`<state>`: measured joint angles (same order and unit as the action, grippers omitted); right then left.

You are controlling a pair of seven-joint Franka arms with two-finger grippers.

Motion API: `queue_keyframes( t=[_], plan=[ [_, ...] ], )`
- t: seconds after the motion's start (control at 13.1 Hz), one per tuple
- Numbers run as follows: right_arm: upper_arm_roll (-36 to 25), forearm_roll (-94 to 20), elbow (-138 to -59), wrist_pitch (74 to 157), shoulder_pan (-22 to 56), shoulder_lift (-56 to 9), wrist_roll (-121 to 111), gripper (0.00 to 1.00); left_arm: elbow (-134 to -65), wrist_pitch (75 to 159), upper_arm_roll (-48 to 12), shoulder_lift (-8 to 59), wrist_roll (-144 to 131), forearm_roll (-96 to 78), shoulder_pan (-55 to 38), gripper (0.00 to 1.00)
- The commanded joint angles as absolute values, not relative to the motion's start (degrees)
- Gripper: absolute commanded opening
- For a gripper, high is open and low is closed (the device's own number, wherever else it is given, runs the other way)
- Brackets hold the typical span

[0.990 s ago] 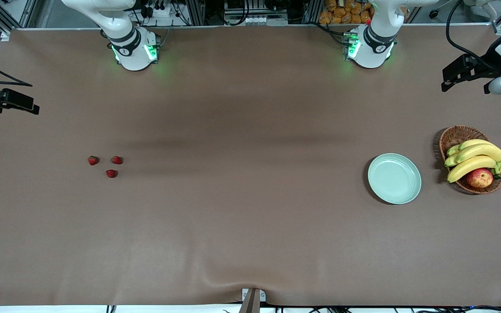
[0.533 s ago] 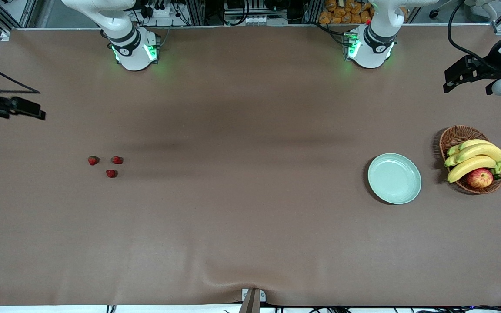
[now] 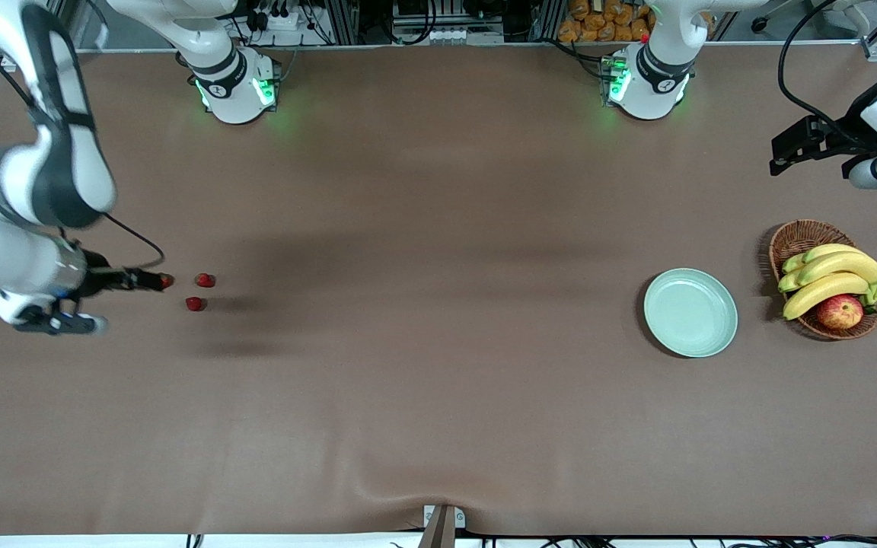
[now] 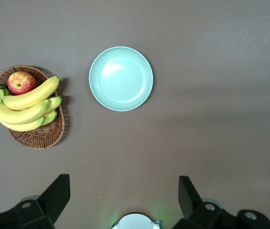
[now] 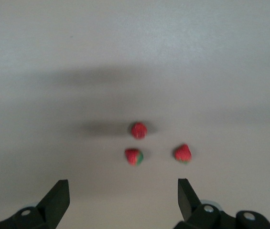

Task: Collect all strawberries into plate
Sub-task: 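Reach the right gripper to the strawberries and grasp one strawberry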

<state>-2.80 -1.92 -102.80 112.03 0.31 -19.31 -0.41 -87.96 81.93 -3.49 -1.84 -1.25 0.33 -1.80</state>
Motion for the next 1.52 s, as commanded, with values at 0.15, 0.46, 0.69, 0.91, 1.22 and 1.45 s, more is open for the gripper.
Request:
queue_keyframes(
  t=[0.15, 0.46, 0.69, 0.91, 1.22, 1.45],
  plan=[
    [-2.9, -1.6, -104.6, 121.8, 0.6, -27.7, -0.4, 1.00, -87.1, 82.5, -3.5, -1.8, -1.6, -0.1, -2.2, 1.00],
    [-3.0, -1.7, -104.7, 122.8, 0.5, -30.9, -0.4, 0.98, -87.4, 84.3, -3.6, -1.7, -1.7, -0.2, -2.5, 1.00],
    [-3.0, -1.7, -104.7, 124.6, 0.5, -33.1, -0.4, 0.94, -87.6, 85.4, -3.6, -0.8, -1.7, -0.2, -3.6, 1.00],
    [-3.0, -1.7, -105.2, 123.9, 0.2, -33.5, -0.3, 0.87, -87.8, 86.7, -3.6, 0.8, -1.9, -0.1, -5.9, 1.00],
    [-2.9, -1.8, -107.2, 123.3, 0.2, -33.9, -0.3, 0.76, -87.8, 90.1, -4.4, 4.4, -6.1, -0.1, -8.6, 1.00],
    [-2.9, -1.8, -107.1, 123.3, 0.3, -34.0, -0.9, 0.63, -87.8, 93.1, -5.2, 8.1, -11.1, -0.1, -11.1, 1.00]
  ],
)
